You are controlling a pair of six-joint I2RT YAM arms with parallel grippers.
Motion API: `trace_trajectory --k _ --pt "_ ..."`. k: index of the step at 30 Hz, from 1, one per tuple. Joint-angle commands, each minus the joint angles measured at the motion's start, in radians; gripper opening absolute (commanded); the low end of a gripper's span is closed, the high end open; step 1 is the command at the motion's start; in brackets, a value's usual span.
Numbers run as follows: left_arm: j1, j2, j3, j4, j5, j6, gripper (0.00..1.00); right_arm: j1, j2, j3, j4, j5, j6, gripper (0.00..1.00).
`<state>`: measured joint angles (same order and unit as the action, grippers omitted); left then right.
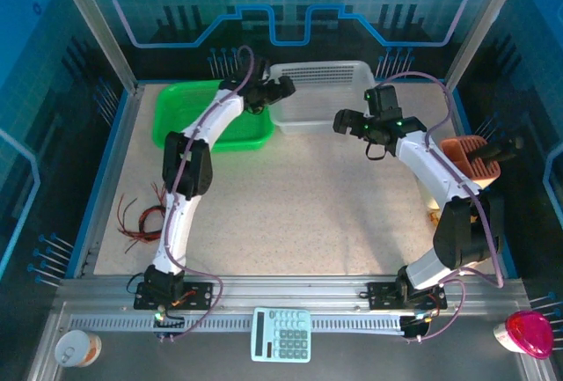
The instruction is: Untangle the cables
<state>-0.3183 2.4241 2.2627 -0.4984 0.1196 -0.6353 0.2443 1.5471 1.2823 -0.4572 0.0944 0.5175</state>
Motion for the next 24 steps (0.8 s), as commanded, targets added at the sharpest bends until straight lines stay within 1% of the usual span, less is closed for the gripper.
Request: trace_trajectory --k 1,4,6,10,13,16,18,21,24 --pt "-0.038 0.069 0.105 0.043 0.039 -0.068 0.99 -0.017 -0.021 -0.008 0.017 -0.017 0.014 1.00" --pt "-0.051 0.115 0.209 0.012 0.053 -0.093 0.99 -0.018 -0.016 -0.004 0.017 -0.019 0.015 1.00" --pt "-0.050 0.106 0.235 -0.014 0.055 -0.079 0.99 -0.019 -0.012 0.002 0.017 -0.021 0.010 1.00" --pt "-0.048 0.006 0.206 -0.080 0.046 0.025 0.99 -0.017 0.002 0.031 0.003 -0.043 0.007 1.00" --pt "-0.048 -0.107 0.127 -0.126 0.024 0.097 0.99 0.001 -0.001 0.024 0.022 -0.064 0.008 1.00" --pt "-0.048 -0.247 -0.033 -0.142 -0.005 0.127 0.99 0.023 0.013 0.023 0.035 -0.065 0.011 0.99" --pt "-0.048 -0.354 -0.193 -0.110 -0.018 0.119 0.99 0.029 0.035 0.037 0.034 -0.064 0.009 0.99" --pt "-0.048 -0.508 -0.445 -0.003 -0.037 0.092 0.99 0.027 0.084 0.095 0.028 -0.064 -0.004 0.99" --pt "-0.048 -0.638 -0.664 0.112 -0.041 0.046 0.99 0.027 0.193 0.238 -0.025 -0.053 -0.027 0.99"
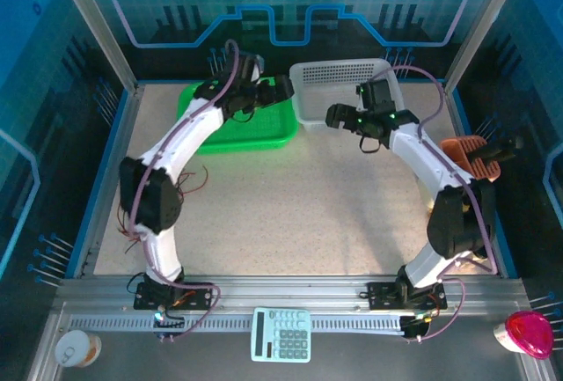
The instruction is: Untangle the cables
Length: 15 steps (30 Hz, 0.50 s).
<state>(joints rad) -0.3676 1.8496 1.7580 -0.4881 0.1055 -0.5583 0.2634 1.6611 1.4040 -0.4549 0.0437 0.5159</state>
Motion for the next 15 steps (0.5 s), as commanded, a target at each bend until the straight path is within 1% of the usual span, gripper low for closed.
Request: trace_trajectory --k 1,5,8,12,15 --pt "0.002 -0.097 -0.215 0.129 -0.026 -0.049 0.99 0.007 0.116 0.171 -0.050 0.004 -0.031 0.99" --pt "-0.002 -0.217 -0.437 0.252 -0.009 -0.127 0.99 -0.004 0.316 0.430 -0.178 0.047 -0.040 0.98" --pt "-0.004 -0.269 -0.571 0.325 0.006 -0.165 0.99 -0.012 0.447 0.592 -0.258 0.063 -0.038 0.98" --pt "-0.005 -0.277 -0.661 0.386 0.028 -0.183 0.99 -0.018 0.575 0.741 -0.328 0.076 -0.048 0.97" --pt "-0.005 -0.252 -0.680 0.430 0.028 -0.179 0.99 -0.022 0.642 0.816 -0.382 0.084 -0.066 0.96"
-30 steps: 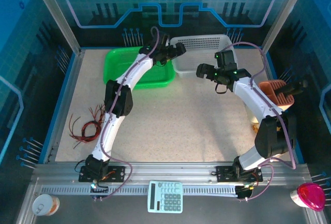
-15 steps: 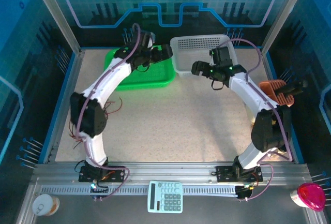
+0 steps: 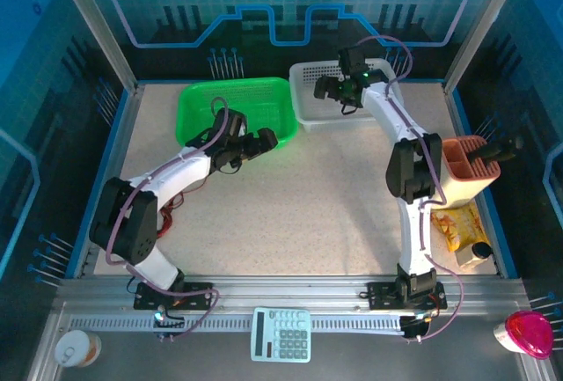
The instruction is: Untangle the cables
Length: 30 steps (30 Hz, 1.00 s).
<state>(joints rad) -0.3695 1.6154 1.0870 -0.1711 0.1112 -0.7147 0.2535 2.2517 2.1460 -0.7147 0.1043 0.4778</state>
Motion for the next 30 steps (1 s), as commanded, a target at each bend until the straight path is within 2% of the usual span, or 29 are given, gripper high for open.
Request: trace_trajectory --k 1,11,20,26,30 --pt "-0.003 -0.005 -0.005 0.121 0.021 -0.018 0.99 -0.014 0.063 0.086 -0.132 0.026 -0.035 0.96" --pt "0.004 0.143 0.090 0.207 0.002 -0.022 0.99 -0.036 0.021 -0.013 -0.132 0.038 -0.064 0.96" --pt "0.058 0.191 0.132 0.238 -0.021 -0.029 0.99 -0.063 -0.050 -0.150 -0.094 0.030 -0.050 0.96" --pt "0.102 0.187 0.154 0.226 0.019 -0.021 0.99 -0.068 -0.112 -0.177 -0.031 -0.039 -0.072 0.96" --pt "0.103 0.131 0.171 0.197 0.110 0.012 0.99 -0.064 -0.163 -0.162 0.012 -0.100 -0.086 0.96"
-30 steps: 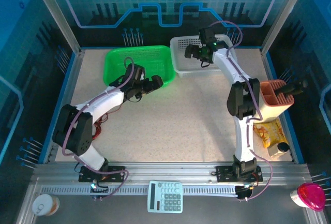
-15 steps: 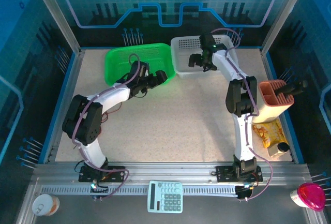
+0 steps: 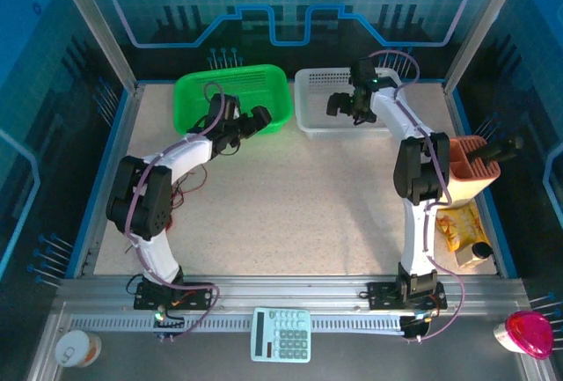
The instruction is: Untangle the cables
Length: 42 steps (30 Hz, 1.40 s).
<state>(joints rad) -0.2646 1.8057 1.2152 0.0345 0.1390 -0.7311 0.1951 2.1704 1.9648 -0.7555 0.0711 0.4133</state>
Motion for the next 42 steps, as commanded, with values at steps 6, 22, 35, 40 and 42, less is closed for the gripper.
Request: trace_trajectory --k 6,22,35,40,42 --pt "-0.004 -0.267 0.033 -0.214 0.039 0.086 0.99 0.018 -0.218 -0.037 0.135 -0.119 -0.013 0.96" --pt "0.098 -0.389 -0.133 -0.735 -0.319 0.166 0.80 0.395 -0.673 -0.697 0.409 -0.218 0.140 0.93" --pt "0.048 -0.049 -0.025 -0.779 -0.500 0.179 0.64 0.454 -0.762 -0.863 0.423 -0.169 0.187 0.91" --pt "0.052 -0.005 -0.024 -0.764 -0.532 0.182 0.62 0.451 -0.789 -0.855 0.397 -0.141 0.171 0.91" --pt "0.057 0.008 -0.026 -0.760 -0.533 0.191 0.61 0.450 -0.798 -0.856 0.389 -0.135 0.170 0.91"
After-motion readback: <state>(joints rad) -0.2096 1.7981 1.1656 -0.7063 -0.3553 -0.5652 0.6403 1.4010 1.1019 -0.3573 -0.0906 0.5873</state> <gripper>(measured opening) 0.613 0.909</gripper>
